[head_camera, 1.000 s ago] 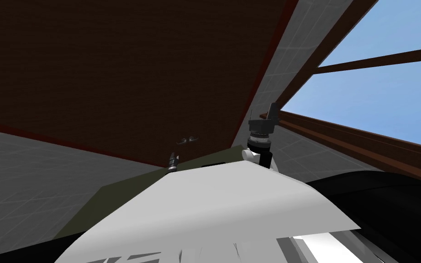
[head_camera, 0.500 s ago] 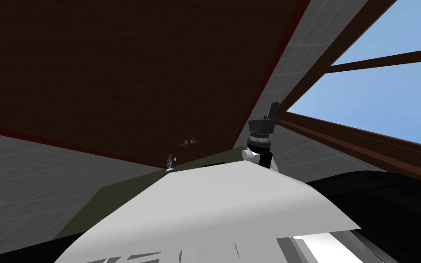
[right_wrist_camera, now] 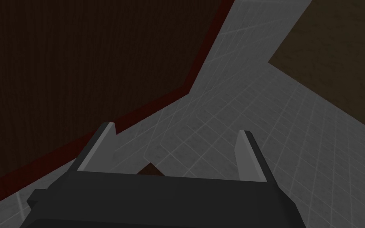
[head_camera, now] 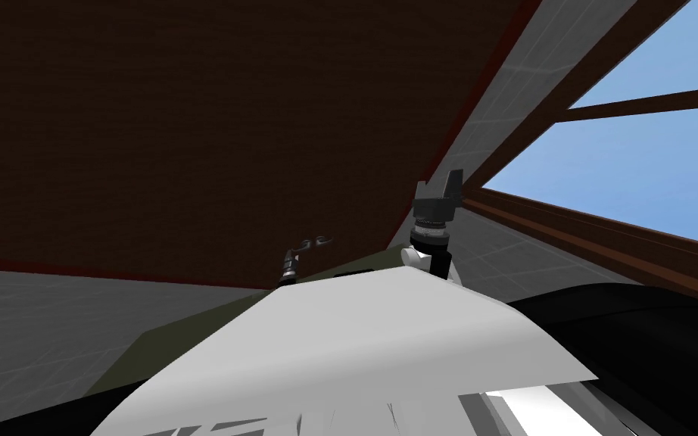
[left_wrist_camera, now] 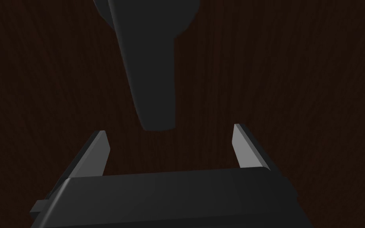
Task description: Pull the door open
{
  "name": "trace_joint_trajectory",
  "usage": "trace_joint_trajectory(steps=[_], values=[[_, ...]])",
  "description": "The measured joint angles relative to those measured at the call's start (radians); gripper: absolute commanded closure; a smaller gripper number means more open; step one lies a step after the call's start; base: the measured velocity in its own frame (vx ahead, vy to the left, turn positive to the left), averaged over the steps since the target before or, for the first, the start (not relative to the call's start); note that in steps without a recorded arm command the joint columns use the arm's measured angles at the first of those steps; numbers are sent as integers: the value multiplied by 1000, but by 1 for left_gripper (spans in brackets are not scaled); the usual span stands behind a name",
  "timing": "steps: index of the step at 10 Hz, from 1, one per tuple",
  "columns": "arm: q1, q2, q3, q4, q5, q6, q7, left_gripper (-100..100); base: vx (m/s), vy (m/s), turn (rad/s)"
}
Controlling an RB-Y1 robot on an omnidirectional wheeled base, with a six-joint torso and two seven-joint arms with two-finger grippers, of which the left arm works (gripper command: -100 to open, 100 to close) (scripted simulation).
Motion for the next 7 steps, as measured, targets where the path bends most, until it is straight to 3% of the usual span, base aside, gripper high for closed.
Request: trace_joint_trajectory(steps=[1,2,3,7], values=[[-11,-18,-11,8,-6,-18,-3,-100,91,-83,-33],[-6,-22,-16,-10,-8,-16,-5,-100,36,-38,5],[-6,-23,-16,-13,-8,-14,-4,100,0,0,0],[-7,-24,-18,-10,-9,-15,-5,100,-8,9,-7]])
